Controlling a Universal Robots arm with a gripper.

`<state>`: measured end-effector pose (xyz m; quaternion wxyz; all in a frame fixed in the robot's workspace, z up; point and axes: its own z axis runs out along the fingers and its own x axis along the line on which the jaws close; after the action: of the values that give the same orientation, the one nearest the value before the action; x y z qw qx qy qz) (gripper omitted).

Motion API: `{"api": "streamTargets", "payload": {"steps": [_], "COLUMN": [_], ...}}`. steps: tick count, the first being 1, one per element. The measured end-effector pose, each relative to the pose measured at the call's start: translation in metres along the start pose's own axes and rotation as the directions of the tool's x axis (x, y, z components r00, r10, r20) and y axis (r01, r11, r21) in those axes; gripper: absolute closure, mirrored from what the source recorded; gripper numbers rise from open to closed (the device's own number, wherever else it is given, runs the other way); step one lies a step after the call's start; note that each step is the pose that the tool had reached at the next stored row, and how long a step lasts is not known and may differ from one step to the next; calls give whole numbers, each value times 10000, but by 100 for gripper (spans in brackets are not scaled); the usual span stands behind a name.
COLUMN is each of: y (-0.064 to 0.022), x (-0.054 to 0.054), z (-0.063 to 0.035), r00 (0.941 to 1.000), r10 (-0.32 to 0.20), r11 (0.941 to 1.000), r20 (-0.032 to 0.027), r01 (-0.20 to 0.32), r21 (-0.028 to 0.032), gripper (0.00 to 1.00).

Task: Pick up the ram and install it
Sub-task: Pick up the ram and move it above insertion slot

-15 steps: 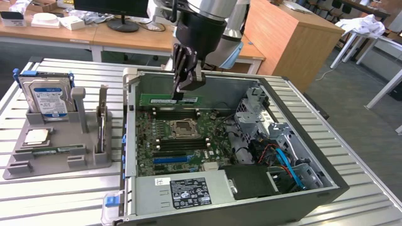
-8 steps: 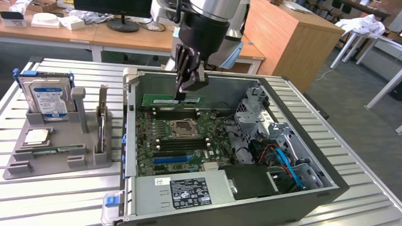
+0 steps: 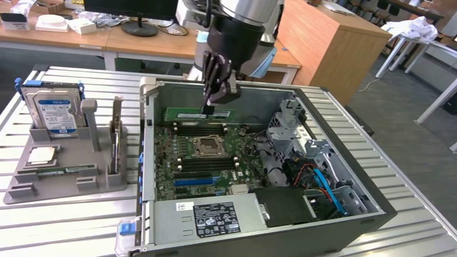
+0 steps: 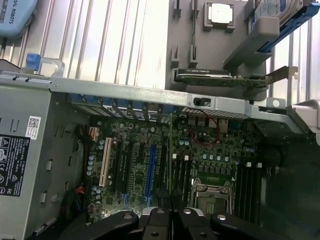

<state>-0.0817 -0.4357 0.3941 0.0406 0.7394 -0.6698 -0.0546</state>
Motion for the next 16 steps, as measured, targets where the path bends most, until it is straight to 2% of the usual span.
{"api": "streamTargets", "payload": {"steps": [16], "y": [-116], "x": [11], "z": [-2], "r00": [10000], "r10": [0], "r11": [10000], "r20": [3], "r01": [0], "r21": [-27], "gripper": [88]}}
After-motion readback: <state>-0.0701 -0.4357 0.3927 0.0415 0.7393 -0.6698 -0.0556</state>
